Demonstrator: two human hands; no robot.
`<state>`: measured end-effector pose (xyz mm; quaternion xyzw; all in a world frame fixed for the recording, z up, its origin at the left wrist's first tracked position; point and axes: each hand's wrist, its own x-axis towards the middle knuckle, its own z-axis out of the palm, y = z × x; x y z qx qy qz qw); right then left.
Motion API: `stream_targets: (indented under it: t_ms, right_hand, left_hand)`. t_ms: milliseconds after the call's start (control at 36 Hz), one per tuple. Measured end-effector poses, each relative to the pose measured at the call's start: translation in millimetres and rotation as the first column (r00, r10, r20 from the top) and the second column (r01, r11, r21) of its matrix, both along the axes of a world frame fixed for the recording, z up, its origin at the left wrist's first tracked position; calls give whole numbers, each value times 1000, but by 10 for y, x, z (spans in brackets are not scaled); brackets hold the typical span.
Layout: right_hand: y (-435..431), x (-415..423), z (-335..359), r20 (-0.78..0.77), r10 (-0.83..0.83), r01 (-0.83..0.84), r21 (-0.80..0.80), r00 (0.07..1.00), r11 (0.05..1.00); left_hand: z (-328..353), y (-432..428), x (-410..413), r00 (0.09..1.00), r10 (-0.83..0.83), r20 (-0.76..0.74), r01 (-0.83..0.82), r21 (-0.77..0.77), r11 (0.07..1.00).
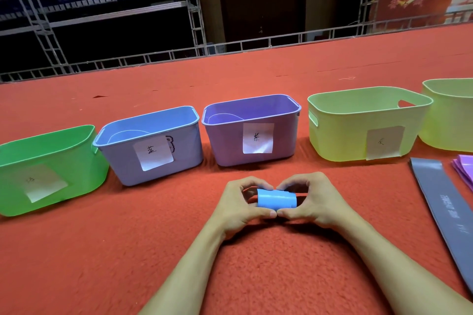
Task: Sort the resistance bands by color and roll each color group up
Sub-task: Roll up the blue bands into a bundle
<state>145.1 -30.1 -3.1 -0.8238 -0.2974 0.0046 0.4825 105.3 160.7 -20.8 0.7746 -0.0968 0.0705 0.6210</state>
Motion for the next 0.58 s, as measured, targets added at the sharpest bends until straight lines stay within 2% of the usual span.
stream_targets:
  t_ms: [306,583]
  right_hand:
    - [-30,-14,11,-55,4,-1,37,998,999]
    - [-51,22,-34,-129,22,-6,123,991,992]
  left_hand:
    - [19,-7,4,995,-97,-1,97,36,995]
    - [-3,36,28,994,-103,34,100,87,991]
